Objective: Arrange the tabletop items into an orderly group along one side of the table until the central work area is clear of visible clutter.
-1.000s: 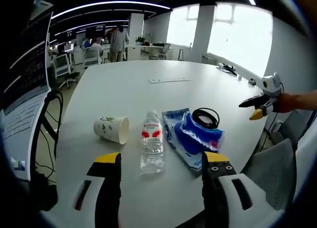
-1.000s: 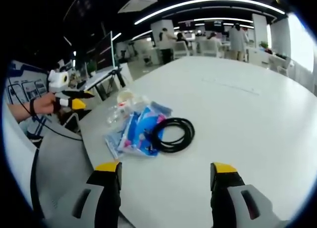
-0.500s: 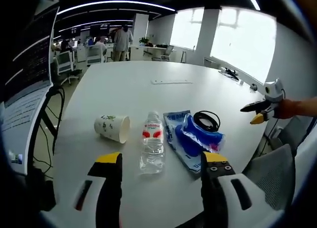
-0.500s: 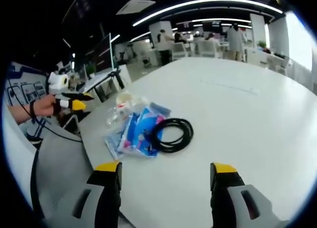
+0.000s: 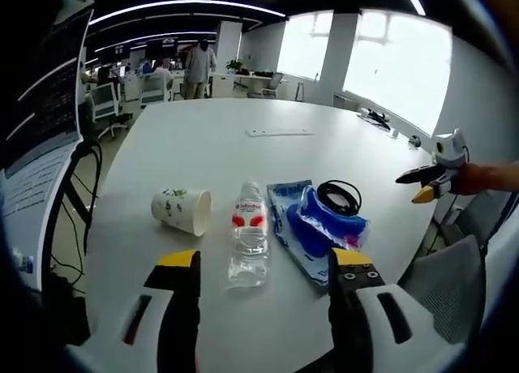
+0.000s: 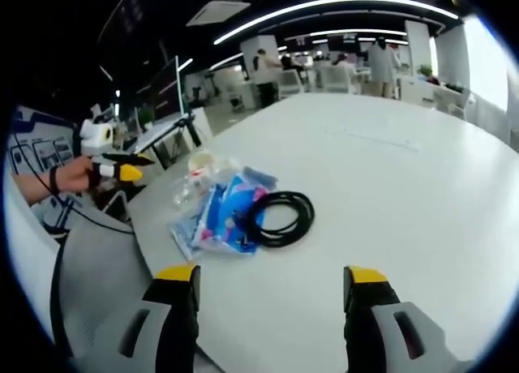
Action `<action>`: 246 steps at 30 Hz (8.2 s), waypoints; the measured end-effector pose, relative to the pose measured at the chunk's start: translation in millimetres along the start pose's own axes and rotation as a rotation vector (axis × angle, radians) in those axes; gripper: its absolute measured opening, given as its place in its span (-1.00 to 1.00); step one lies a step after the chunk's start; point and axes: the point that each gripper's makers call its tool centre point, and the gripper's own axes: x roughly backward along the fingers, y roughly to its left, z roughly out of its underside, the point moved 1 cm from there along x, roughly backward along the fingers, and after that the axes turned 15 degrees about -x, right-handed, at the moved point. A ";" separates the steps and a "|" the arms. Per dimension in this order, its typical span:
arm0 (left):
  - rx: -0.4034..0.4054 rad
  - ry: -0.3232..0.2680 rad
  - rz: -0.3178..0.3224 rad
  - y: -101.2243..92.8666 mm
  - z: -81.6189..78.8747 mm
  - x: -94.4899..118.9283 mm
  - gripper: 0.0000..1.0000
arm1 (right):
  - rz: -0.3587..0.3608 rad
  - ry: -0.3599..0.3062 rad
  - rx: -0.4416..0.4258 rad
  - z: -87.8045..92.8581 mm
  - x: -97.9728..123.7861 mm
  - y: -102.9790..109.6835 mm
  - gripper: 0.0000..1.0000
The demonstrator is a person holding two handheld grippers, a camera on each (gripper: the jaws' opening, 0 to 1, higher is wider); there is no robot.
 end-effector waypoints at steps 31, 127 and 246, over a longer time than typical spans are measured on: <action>0.110 -0.008 -0.065 29.7 4.5 -19.8 0.16 | 0.013 0.007 -0.032 17.9 9.0 -4.4 0.41; 0.221 0.161 -0.414 116.2 31.3 -65.4 -1.00 | 0.022 -0.018 -0.102 9.7 6.9 -9.6 0.30; 0.232 0.024 -0.214 120.5 -64.0 -126.5 -0.69 | 0.044 -0.027 -0.166 27.2 20.2 -17.8 0.28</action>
